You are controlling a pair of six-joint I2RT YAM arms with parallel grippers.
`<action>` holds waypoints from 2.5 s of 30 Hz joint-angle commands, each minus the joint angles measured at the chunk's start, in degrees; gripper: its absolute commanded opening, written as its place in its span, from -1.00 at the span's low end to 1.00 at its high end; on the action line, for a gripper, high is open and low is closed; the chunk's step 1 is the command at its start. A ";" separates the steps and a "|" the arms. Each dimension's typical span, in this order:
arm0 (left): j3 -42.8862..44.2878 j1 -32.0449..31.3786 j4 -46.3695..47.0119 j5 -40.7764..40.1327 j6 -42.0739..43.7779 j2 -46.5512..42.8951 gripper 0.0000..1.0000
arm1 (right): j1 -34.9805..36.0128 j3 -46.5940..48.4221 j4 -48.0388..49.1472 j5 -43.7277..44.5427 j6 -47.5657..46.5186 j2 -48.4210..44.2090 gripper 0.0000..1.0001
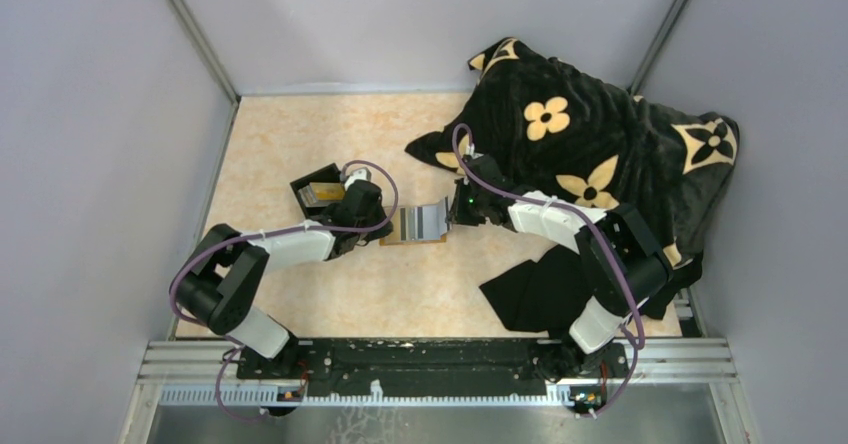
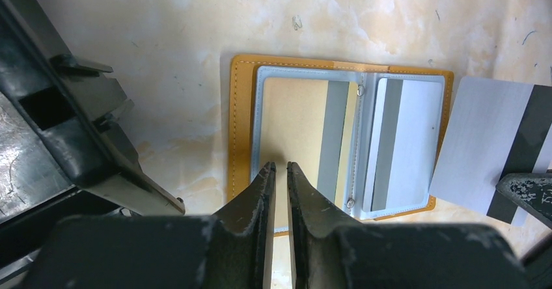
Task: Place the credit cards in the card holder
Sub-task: Turn over the card slot in the card holder.
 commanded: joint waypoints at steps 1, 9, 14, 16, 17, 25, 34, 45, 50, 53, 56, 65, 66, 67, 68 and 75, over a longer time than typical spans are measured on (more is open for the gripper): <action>-0.25 -0.39 -4.11 -0.62 0.08 2.17 -0.63 | -0.49 0.40 1.54 0.65 -0.31 -2.23 -1.00; -0.15 -0.48 -4.28 -0.74 0.06 2.21 -0.63 | -0.47 0.33 1.24 0.80 -0.53 -2.20 -1.00; -0.11 -0.48 -4.30 -0.72 0.08 2.26 -0.63 | -0.45 0.43 1.13 0.69 -0.65 -2.20 -1.00; 0.02 -0.48 -4.38 -0.71 0.10 2.35 -0.64 | -0.47 0.52 0.99 0.71 -0.69 -2.20 -1.00; 0.04 -0.49 -4.42 -0.71 0.13 2.34 -0.64 | -0.47 0.51 0.84 0.74 -0.74 -2.20 -1.00; 0.37 -0.51 -4.64 -0.79 0.26 2.48 -0.64 | -0.47 0.79 0.70 0.54 -0.98 -1.76 -1.00; 0.39 -0.54 -4.81 -0.88 0.35 2.70 -0.64 | -0.47 0.93 0.04 1.19 -1.16 -1.97 -1.00; -0.17 -0.57 -4.66 -0.88 0.00 2.79 -0.64 | -0.60 0.71 0.19 1.03 -1.10 -2.12 -1.00; -0.16 -0.66 -4.55 -0.69 0.00 2.94 -0.64 | -0.56 0.40 1.08 0.25 -0.44 -2.20 -1.00; -0.23 -0.83 -4.51 -0.68 -0.17 3.18 -0.64 | -0.56 0.12 1.80 -0.32 0.15 -2.22 -1.00; -0.49 -0.92 -4.29 -0.62 -0.27 3.31 -0.64 | -0.63 -0.16 2.51 -1.05 0.79 -1.96 -1.00; -0.94 -1.18 -4.21 -0.79 -0.35 3.10 -0.64 | -1.06 -1.91 4.05 -0.89 2.02 -1.96 -1.00; -1.02 -1.18 -4.22 -0.87 -0.36 3.08 -0.64 | -1.08 -2.02 3.91 -0.37 2.01 -2.21 -1.00; -1.03 -1.19 -4.24 -0.88 -0.36 3.06 -0.64 | -1.06 -2.11 3.76 0.16 1.90 -2.53 -1.00; -1.15 -1.19 -4.28 -0.93 -0.31 3.06 -0.64 | -1.08 -2.18 3.65 0.57 1.75 -2.92 -1.00; -0.78 -1.19 -4.29 -0.90 -0.45 3.47 -0.64 | -1.08 -1.61 2.05 2.96 0.84 -4.69 -1.00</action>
